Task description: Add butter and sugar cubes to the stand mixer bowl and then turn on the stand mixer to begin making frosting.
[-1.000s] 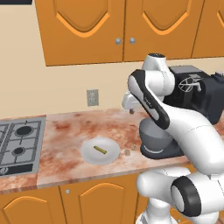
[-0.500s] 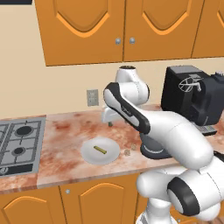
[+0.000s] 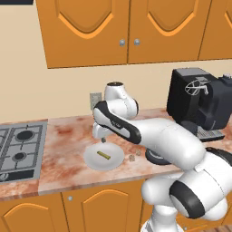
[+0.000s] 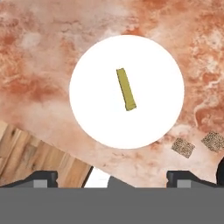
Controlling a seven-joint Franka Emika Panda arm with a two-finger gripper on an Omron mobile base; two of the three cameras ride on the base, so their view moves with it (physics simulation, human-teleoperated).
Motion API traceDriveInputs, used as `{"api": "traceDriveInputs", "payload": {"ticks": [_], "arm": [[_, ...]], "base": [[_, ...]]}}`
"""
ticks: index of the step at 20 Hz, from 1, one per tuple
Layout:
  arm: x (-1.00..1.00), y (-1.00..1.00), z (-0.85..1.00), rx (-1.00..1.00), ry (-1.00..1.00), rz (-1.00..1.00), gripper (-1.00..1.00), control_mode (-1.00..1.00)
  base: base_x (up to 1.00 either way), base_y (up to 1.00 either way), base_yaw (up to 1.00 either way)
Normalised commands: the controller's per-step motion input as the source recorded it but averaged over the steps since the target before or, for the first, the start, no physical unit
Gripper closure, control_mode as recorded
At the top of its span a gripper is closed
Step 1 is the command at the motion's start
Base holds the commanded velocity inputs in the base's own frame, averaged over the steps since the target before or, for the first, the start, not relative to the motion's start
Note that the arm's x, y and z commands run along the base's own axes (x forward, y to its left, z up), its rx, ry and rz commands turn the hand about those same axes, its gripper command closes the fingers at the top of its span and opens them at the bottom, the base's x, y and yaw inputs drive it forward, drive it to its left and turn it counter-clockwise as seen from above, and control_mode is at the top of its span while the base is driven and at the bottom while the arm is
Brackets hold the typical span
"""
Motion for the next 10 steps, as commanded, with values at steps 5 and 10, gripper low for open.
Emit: {"api": "traceDriveInputs", "payload": {"ticks": [5, 10], "arm": [[0.27, 0.04, -0.57, 0.0, -0.02, 0.12, -1.0, -1.0], [0.24, 0.03, -0.63, 0.0, 0.03, 0.12, -1.0, -1.0]], "base": [[0.0, 0.0, 0.0], [0.0, 0.0, 0.0]]}}
